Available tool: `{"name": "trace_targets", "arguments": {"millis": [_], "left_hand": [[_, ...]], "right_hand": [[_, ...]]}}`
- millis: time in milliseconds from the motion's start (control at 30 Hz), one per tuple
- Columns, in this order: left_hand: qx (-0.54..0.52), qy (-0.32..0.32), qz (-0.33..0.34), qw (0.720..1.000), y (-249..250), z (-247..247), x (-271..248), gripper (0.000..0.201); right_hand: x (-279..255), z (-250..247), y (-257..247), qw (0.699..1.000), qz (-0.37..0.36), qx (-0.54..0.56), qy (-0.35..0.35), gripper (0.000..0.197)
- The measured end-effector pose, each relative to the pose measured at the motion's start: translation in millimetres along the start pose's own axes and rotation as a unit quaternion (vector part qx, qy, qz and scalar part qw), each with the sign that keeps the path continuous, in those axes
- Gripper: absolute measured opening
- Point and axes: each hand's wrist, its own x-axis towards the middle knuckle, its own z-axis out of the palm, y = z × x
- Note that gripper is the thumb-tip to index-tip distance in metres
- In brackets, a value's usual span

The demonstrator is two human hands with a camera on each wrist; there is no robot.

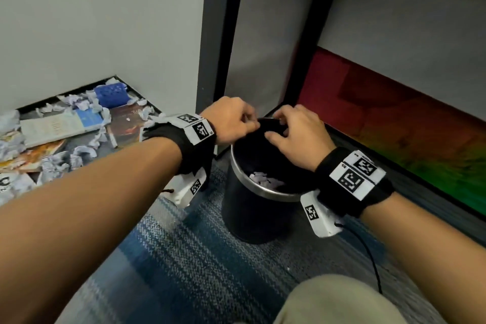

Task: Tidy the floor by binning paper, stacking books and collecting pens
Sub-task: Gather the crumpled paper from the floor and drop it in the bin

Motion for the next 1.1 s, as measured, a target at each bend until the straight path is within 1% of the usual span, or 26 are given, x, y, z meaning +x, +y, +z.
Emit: {"name": "trace_targets", "arguments": {"millis": [67, 100, 167, 200, 233, 267, 300, 367, 433, 467, 533, 567, 633, 700, 800, 867, 967, 1033, 1100], "left_hand": [[0.032, 0.047, -0.034, 0.998, -24, -9, -12, 0.029], [0.035, 0.073, -0.063, 0.995, -38, -12, -21, 0.036], [0.030, 0.133, -0.131, 0.982, -71, -12, -46, 0.044], [0.029, 0.153, -0.169, 0.973, -89, -7, -64, 0.045], [0.028, 0.160, -0.204, 0.966, -108, 2, -83, 0.044], [0.029, 0.152, -0.237, 0.959, -128, 17, -104, 0.043], [0.035, 0.128, -0.270, 0.954, -146, 34, -126, 0.040], [0.039, 0.059, -0.332, 0.941, -176, 75, -168, 0.031], [0.014, 0.001, -0.369, 0.929, -196, 114, -202, 0.019], [-0.006, -0.020, -0.381, 0.924, -201, 129, -214, 0.018], [-0.028, -0.047, -0.401, 0.914, -205, 151, -228, 0.028], [-0.029, -0.055, -0.406, 0.912, -204, 157, -231, 0.035], [-0.028, -0.068, -0.416, 0.906, -205, 166, -233, 0.044], [-0.021, -0.076, -0.427, 0.901, -207, 169, -234, 0.046], [-0.019, -0.081, -0.431, 0.898, -210, 160, -234, 0.038], [-0.020, -0.080, -0.423, 0.902, -210, 140, -232, 0.033], [-0.010, -0.031, -0.416, 0.909, -218, 96, -227, 0.026], [0.001, -0.002, -0.421, 0.907, -227, 73, -226, 0.026], [0.018, -0.007, -0.426, 0.905, -234, 64, -225, 0.027]], "right_hand": [[-2, 5, -32, 0.996, -0.067, 0.028, 0.051, 0.028], [-5, 11, -50, 0.992, -0.101, 0.033, 0.062, 0.024], [-13, 32, -89, 0.982, -0.174, 0.028, 0.074, 0.022], [-18, 49, -107, 0.975, -0.208, 0.025, 0.069, 0.022], [-23, 69, -121, 0.971, -0.233, 0.028, 0.049, 0.022], [-26, 92, -132, 0.969, -0.244, 0.037, 0.015, 0.021], [-29, 121, -139, 0.969, -0.240, 0.047, -0.028, 0.019], [-33, 182, -141, 0.971, -0.202, 0.035, -0.121, 0.016], [-37, 238, -131, 0.966, -0.174, -0.032, -0.189, 0.017], [-38, 261, -124, 0.958, -0.170, -0.071, -0.218, 0.024], [-40, 296, -109, 0.940, -0.170, -0.134, -0.264, 0.041], [-40, 307, -103, 0.935, -0.172, -0.152, -0.272, 0.044], [-38, 319, -99, 0.932, -0.179, -0.173, -0.265, 0.042], [-33, 320, -100, 0.930, -0.197, -0.183, -0.252, 0.034], [-17, 317, -102, 0.929, -0.205, -0.172, -0.256, 0.030], [-6, 313, -107, 0.928, -0.194, -0.173, -0.269, 0.029], [5, 307, -111, 0.932, -0.142, -0.150, -0.298, 0.026], [7, 307, -106, 0.945, -0.085, -0.111, -0.295, 0.021], [3, 313, -100, 0.958, -0.016, -0.048, -0.283, 0.020]]}}
